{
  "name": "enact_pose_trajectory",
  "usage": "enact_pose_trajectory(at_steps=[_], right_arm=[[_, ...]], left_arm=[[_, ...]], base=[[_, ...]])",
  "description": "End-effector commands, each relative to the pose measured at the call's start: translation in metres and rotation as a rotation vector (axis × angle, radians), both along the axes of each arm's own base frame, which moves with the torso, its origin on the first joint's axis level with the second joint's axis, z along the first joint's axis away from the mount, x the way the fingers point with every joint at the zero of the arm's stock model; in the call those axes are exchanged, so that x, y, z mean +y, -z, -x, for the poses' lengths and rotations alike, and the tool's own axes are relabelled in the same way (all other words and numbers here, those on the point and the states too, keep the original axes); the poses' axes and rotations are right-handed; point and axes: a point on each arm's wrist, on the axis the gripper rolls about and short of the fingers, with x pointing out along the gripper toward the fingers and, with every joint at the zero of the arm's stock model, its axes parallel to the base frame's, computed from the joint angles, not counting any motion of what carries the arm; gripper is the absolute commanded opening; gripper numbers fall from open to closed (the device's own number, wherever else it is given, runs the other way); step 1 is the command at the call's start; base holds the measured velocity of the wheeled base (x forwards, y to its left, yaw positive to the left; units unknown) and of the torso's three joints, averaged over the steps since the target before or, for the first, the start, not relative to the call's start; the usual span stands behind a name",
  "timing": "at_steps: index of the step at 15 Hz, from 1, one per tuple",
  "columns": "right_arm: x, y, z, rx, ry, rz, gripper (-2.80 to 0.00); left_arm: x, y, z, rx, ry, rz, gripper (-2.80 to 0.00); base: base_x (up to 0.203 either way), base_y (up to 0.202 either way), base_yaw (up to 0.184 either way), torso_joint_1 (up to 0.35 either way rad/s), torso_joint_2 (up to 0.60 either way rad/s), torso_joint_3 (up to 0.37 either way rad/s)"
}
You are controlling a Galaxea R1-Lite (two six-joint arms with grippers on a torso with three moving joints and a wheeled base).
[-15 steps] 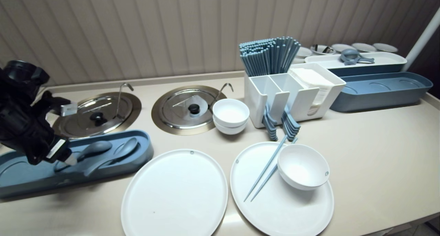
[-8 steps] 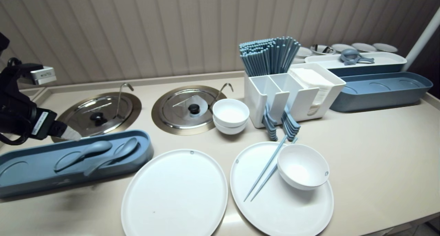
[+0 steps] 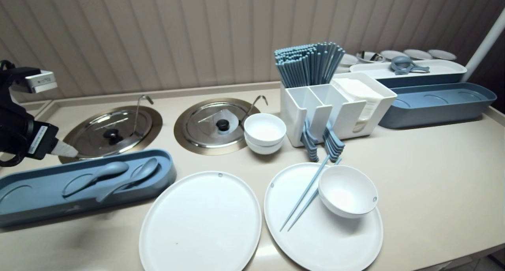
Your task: Put the bowl back from the plate
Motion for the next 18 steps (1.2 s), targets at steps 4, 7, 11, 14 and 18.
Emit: enact_pose_trajectory(at_steps=[4,7,11,14,18], right_arm=[[0.0000,0.0000,0.0000,-0.001,-0.001,0.000,-2.80],[0.0000,0.0000,0.0000,-0.001,0.000,0.000,-2.80],[0.0000,0.0000,0.0000,-0.001,-0.002,0.000,-2.80],[0.0000,0.0000,0.0000,-0.001,-0.001,0.000,-2.80],[0.0000,0.0000,0.0000,-0.001,-0.001,0.000,-2.80]], left_arm=[[-0.0024,0.0015,-0.0007,0.003,0.036,0.041,-2.80],[-0.0029,0.0021,-0.0012,0.002,0.051,0.060,-2.80],[-0.0024,0.0053,-0.0048,0.016,0.050,0.061,-2.80],[-0.0024,0.0053,-0.0048,0.016,0.050,0.061,-2.80],[-0.0024,0.0046,-0.0044,0.013,0.050,0.060,-2.80]], base=[[0.000,0.000,0.000,0.000,0.00,0.000],[0.000,0.000,0.000,0.000,0.00,0.000],[0.000,0.000,0.000,0.000,0.00,0.000],[0.000,0.000,0.000,0.000,0.00,0.000],[0.002,-0.130,0.003,0.004,0.00,0.003]])
